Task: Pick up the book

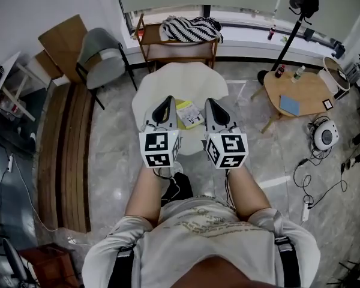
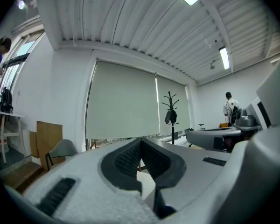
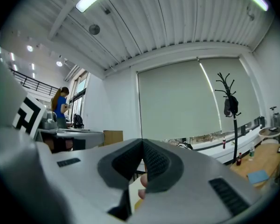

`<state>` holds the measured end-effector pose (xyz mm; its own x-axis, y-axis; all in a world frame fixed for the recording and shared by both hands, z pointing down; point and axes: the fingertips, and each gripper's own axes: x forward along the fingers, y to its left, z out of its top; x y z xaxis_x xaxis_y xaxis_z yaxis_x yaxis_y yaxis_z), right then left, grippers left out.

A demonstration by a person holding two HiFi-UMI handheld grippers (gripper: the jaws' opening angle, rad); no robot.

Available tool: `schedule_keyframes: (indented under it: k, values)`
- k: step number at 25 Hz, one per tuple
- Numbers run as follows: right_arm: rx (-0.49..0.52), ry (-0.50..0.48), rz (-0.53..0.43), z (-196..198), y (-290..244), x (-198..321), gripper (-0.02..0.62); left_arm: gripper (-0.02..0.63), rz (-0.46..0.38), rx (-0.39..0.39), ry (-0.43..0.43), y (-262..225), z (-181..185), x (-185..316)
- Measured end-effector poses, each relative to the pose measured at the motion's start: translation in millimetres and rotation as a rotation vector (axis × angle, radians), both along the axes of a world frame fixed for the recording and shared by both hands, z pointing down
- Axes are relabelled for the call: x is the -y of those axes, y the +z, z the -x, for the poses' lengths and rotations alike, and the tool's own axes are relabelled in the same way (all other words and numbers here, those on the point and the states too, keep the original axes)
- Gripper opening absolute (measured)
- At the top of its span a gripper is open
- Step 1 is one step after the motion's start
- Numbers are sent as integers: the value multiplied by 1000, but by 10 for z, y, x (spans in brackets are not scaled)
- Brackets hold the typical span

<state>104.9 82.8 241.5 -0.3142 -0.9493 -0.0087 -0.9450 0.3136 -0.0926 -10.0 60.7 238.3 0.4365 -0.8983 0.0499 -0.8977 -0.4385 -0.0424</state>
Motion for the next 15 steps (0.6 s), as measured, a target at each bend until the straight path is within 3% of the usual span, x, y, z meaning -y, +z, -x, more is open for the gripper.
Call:
schedule_keyframes:
  k: [15]
  values:
    - [-15,15,15,400,-84,1346,25,12,38,3,37,-7,273,1309]
